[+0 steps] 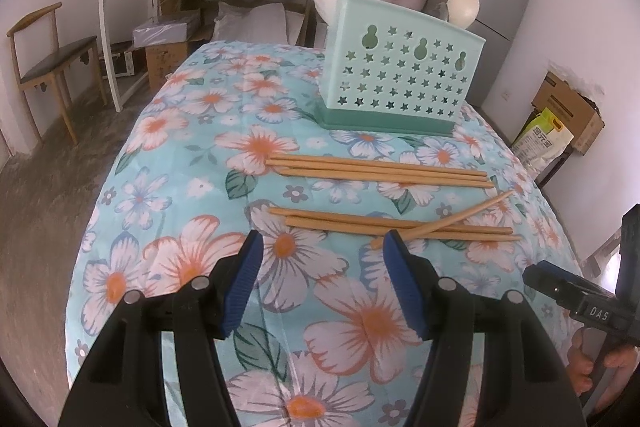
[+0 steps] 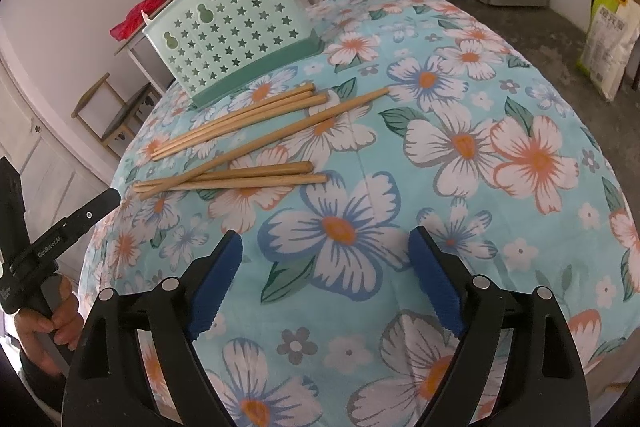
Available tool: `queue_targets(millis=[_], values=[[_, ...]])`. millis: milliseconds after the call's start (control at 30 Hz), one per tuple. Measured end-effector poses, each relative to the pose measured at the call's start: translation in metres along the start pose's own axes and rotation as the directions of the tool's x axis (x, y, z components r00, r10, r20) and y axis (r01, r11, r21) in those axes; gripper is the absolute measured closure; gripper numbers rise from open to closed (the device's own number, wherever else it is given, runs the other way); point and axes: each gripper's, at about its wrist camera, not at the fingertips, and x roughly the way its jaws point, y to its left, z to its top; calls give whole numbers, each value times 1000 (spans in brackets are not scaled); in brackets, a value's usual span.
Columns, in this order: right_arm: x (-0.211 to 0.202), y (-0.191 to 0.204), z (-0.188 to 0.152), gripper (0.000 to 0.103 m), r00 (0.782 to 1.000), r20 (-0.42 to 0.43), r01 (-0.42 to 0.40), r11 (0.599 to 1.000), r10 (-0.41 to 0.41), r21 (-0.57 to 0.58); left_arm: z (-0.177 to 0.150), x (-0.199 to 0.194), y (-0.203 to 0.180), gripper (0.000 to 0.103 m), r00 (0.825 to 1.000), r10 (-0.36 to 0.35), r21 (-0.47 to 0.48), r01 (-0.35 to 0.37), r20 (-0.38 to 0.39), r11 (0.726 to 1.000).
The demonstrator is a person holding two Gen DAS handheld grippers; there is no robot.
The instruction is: Organize utensils
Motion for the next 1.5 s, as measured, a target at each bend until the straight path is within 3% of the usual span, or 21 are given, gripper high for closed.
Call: queue_targets(millis=[1500], values=[[2,4,-2,20,1000,-3,7,1000,-7,-23,3,-3,-3,43,1000,6,25,-6,11,1000]])
